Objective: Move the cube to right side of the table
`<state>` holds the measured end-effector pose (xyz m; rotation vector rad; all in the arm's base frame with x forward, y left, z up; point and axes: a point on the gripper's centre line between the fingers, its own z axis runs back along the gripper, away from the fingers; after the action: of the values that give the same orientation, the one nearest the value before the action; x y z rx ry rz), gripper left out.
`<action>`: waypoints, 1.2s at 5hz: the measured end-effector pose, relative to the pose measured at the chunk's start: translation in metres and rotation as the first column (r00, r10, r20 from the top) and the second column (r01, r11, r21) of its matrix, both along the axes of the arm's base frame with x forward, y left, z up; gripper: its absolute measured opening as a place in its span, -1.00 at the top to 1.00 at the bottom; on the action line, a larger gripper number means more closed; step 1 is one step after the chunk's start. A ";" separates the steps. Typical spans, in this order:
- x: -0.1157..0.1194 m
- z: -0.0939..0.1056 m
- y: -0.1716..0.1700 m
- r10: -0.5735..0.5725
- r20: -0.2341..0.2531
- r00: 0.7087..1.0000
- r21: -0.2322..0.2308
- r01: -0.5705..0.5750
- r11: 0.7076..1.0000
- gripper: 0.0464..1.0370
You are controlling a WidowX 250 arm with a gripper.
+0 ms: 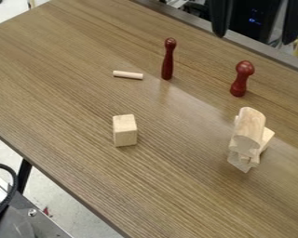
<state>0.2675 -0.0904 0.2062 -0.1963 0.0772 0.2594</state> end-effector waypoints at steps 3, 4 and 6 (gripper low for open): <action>-0.029 -0.045 0.032 0.138 -0.081 0.987 -0.006 -0.139 0.990 -0.92; -0.037 -0.060 0.048 0.193 -0.108 0.975 0.028 -0.191 0.981 -0.92; -0.053 -0.090 0.072 0.275 -0.149 0.950 0.087 -0.265 0.960 -0.92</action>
<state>0.2140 -0.0183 0.1161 -0.1196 0.2011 0.5507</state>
